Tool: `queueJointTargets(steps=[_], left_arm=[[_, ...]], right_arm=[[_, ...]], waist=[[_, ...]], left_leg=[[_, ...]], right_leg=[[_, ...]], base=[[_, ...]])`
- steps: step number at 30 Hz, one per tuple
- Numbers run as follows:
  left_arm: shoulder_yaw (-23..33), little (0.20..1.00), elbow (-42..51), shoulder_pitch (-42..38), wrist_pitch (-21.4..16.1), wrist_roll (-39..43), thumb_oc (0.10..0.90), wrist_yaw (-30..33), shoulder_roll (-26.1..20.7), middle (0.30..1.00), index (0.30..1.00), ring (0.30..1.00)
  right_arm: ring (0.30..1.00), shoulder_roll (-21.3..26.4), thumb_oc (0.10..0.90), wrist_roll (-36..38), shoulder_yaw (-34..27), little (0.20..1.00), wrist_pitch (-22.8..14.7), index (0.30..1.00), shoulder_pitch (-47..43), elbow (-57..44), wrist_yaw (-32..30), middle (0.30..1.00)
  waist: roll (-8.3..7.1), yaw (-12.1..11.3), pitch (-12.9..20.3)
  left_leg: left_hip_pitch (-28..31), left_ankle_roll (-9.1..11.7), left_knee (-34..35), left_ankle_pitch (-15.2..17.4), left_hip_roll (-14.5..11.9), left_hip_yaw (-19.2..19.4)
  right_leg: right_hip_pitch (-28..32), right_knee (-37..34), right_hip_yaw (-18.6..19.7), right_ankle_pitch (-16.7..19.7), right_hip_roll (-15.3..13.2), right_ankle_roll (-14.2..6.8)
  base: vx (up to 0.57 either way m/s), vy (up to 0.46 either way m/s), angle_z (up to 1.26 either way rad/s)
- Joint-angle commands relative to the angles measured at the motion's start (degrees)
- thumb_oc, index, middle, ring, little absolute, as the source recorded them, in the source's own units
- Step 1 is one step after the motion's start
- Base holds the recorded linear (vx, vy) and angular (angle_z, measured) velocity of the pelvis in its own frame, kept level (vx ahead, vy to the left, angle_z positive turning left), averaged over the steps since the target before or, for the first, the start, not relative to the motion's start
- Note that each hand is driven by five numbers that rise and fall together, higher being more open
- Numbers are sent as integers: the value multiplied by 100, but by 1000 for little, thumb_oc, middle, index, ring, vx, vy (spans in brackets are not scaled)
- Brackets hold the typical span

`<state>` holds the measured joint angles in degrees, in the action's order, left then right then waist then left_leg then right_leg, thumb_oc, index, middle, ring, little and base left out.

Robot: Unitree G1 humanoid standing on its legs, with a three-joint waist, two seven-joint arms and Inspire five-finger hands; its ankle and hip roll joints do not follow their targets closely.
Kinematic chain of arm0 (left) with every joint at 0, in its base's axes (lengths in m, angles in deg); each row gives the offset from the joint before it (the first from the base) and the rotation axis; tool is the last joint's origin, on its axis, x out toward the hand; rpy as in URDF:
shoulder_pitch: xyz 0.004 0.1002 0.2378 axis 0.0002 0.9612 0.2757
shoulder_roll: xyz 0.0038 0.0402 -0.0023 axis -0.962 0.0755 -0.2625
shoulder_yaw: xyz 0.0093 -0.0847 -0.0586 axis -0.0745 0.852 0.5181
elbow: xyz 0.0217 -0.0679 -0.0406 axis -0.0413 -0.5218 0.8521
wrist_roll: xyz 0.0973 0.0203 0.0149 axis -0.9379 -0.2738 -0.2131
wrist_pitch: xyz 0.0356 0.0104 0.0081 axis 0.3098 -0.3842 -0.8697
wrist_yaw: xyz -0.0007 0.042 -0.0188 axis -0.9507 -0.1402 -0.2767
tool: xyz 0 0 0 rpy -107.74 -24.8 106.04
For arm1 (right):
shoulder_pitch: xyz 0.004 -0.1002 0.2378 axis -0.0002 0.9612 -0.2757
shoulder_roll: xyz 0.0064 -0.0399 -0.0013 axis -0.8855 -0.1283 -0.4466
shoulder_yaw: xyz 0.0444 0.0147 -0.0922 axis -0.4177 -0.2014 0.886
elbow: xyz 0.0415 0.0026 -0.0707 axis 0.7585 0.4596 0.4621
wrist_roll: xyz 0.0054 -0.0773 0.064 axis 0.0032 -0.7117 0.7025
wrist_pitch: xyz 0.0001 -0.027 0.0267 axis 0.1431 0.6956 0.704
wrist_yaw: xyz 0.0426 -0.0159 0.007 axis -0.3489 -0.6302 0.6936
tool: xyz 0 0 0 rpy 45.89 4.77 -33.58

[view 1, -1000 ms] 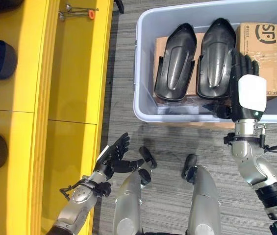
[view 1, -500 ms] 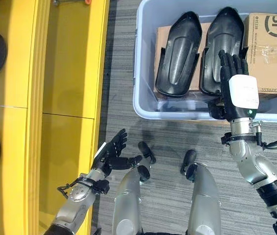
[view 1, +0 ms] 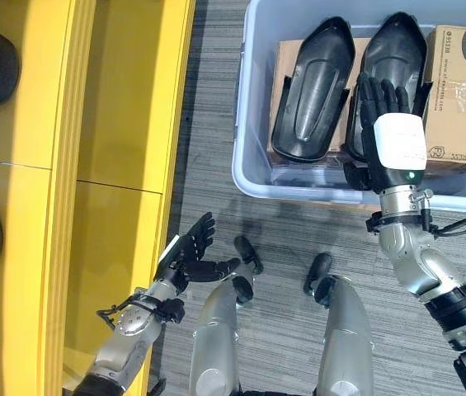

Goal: Move parts from the plastic box to the shelf.

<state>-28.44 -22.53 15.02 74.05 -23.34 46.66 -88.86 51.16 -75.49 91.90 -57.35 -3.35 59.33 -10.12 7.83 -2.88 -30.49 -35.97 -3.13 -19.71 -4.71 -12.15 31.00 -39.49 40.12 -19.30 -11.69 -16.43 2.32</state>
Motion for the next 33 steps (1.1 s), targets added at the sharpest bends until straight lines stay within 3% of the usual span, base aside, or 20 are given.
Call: queueJointTargets(steps=[1,11,25,29,33], left_arm=[[164,1000,498,16,-300,-85,900,-59,-329,1000,1000,1000],[220,1000,484,-49,-190,14,900,-177,-287,1000,1000,1000],[253,1000,376,-167,-131,2,900,-217,-306,1000,1000,1000],[224,1000,269,-237,-116,-77,900,-349,-336,1000,1000,1000],[158,1000,153,-301,-134,-14,900,-377,-338,1000,1000,1000]], right_arm=[[1000,168,900,-391,-45,1000,131,1000,-548,-246,-466,1000],[1000,67,900,-159,-142,1000,745,1000,-450,375,-403,1000],[1000,7,900,-470,-20,1000,518,1000,-646,916,-616,1000],[1000,128,900,-1258,282,1000,750,1000,-872,1353,-590,1000],[1000,254,900,-1376,561,1000,871,1000,-1090,1771,-750,1000]], waist=[[-6,-29,69],[-2,-17,69],[12,-90,69],[31,-171,69],[49,-222,69]], left_leg=[[402,810,-196,857,-455,-643],[332,836,-161,836,-489,-606],[251,860,-238,849,-516,-624],[239,856,-261,865,-507,-659],[205,851,-303,871,-537,-667]], right_leg=[[-62,81,70,-203,-195,-692],[-140,-15,28,-120,-235,-720],[-145,-2,-64,-139,-254,-697],[-139,70,-139,-181,-277,-674],[-159,157,-175,-207,-328,-681]], base=[[0,0,0],[0,0,0],[0,0,0],[43,-30,2],[27,-32,2]])
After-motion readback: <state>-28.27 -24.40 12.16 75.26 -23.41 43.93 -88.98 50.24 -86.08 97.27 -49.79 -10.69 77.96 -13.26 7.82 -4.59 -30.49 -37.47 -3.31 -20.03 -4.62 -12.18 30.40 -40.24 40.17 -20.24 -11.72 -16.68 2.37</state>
